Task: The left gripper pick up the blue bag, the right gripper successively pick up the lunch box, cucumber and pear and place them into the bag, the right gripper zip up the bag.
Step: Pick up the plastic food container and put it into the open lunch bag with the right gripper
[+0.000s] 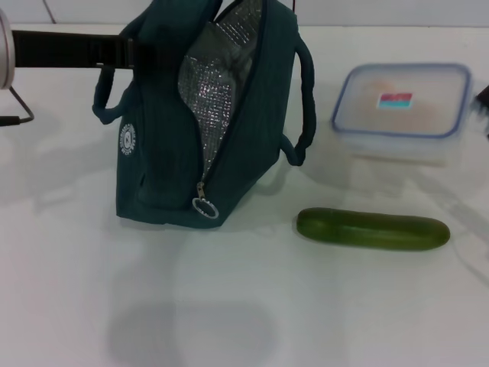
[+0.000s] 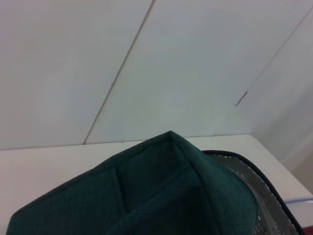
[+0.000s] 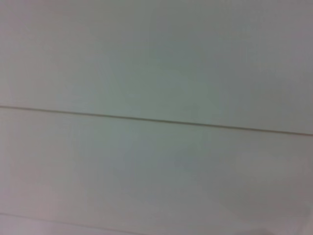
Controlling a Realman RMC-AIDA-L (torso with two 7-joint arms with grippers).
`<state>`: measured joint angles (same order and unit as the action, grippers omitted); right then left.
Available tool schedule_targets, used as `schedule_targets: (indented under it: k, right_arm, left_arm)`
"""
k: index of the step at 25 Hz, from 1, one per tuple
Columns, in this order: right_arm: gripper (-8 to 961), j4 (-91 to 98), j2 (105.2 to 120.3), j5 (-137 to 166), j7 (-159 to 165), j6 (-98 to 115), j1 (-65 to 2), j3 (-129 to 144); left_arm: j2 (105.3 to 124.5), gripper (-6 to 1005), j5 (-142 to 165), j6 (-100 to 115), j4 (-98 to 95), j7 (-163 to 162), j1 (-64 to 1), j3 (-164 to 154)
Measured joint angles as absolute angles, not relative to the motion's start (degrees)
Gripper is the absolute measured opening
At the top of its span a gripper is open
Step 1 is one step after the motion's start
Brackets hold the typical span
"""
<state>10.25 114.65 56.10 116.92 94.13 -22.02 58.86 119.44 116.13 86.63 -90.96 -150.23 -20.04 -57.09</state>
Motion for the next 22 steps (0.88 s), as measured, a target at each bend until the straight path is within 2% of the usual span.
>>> schedule_targets:
  k: [9,22]
  right_arm:
    - [97,9.5,115.41,52.3,119.2,100.8,-22.8,57.3]
    - [96,8.1,116.21,49.4,119.5,109.8,-30.7,57.7]
  left_arm:
    - [119.54,54,115.9,86.6,-89.6,-150.3,-20.6,-56.6]
    - [119.62,54,114.2,87.0,-88.4,-150.3,-22.4,-58.8]
